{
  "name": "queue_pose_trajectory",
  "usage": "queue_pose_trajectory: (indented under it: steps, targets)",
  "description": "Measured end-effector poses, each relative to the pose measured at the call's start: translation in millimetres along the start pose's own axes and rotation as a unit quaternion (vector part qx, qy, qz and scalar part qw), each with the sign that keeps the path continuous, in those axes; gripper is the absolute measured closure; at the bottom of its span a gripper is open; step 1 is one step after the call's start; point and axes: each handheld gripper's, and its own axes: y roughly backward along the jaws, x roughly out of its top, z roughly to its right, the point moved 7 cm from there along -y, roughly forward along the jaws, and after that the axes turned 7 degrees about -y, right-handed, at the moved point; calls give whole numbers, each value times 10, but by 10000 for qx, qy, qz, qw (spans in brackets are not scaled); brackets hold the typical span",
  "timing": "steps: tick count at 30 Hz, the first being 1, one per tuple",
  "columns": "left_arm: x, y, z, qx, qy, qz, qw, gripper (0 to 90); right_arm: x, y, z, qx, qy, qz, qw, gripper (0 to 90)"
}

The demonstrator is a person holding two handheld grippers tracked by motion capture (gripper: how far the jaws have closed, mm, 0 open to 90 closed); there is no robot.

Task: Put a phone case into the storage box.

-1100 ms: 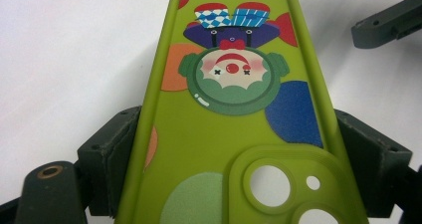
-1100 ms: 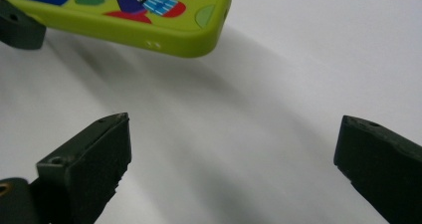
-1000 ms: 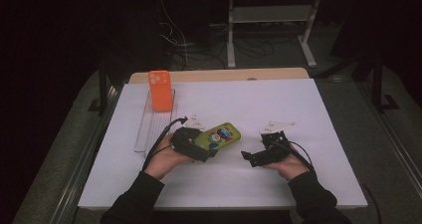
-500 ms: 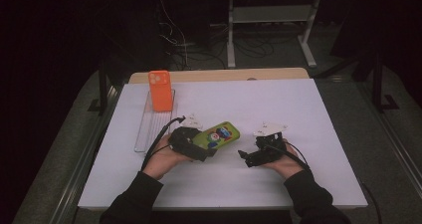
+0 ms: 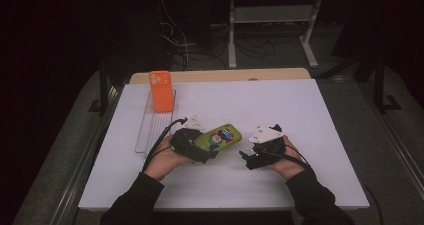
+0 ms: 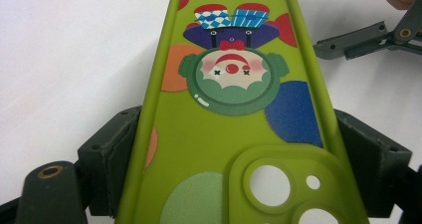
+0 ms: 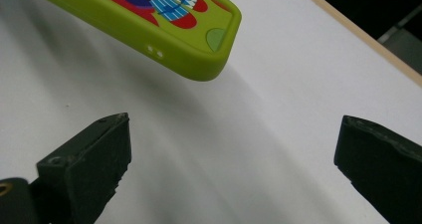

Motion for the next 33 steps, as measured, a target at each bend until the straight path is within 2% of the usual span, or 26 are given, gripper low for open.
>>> queue_pose_trajectory:
  steps: [3, 8, 11, 12, 13, 14, 16, 19, 21, 23, 24, 27, 28, 29, 32, 33]
  targets:
    - [-2, -1, -1, -9, -33, -1, 10000, 153, 5, 1, -12, -104, 233, 34, 9997, 7]
    - [1, -11, 16, -21, -8, 5, 10000, 153, 5, -3, -48, -297, 772, 36, 9966, 7]
    - [10, -26, 28, -39, -10, 49, 10000, 153, 9, -9, -89, -387, 1064, 74, 9935, 7]
    - [4, -25, 25, -37, -60, -4, 10000, 153, 11, -14, -99, -412, 1187, 108, 9920, 7]
    - [10, -36, 37, -38, 4, 41, 10000, 153, 9, -15, -111, -446, 1277, 114, 9907, 7]
    - [8, -41, 37, -40, -22, 36, 10000, 153, 7, -16, -120, -478, 1339, 114, 9898, 7]
    - [6, -46, 43, -36, -54, 13, 10000, 153, 9, -17, -125, -595, 1648, 121, 9844, 7]
    - [8, -53, 45, -55, -88, 22, 9999, 153, 11, -20, -149, -672, 1875, 151, 9798, 7]
    - [-8, -44, 35, -69, -225, -103, 9997, 153, 9, -27, -171, -690, 1892, 184, 9793, 7]
    - [0, -57, 59, -78, -91, -42, 9999, 153, 6, -36, -190, -783, 2098, 205, 9744, 7]
    - [8, -67, 72, -66, -16, 17, 10000, 153, 3, -38, -203, -820, 2138, 201, 9732, 7]
    - [7, -72, 67, -60, -69, 10, 10000, 153, 15, -39, -210, -972, 2474, 232, 9638, 8]
    - [6, -73, 72, -70, -50, 10, 10000, 153, 15, -42, -222, -1004, 2503, 258, 9626, 8]
    - [6, -74, 78, -70, -19, 11, 10000, 153, 18, -45, -216, -1040, 2703, 248, 9568, 7]
    - [6, -78, 87, -72, 21, 15, 10000, 153, 23, -52, -239, -1134, 2836, 296, 9518, 7]
    - [-3, -72, 78, -73, -38, -42, 10000, 153, 23, -47, -233, -1149, 2985, 253, 9471, 8]
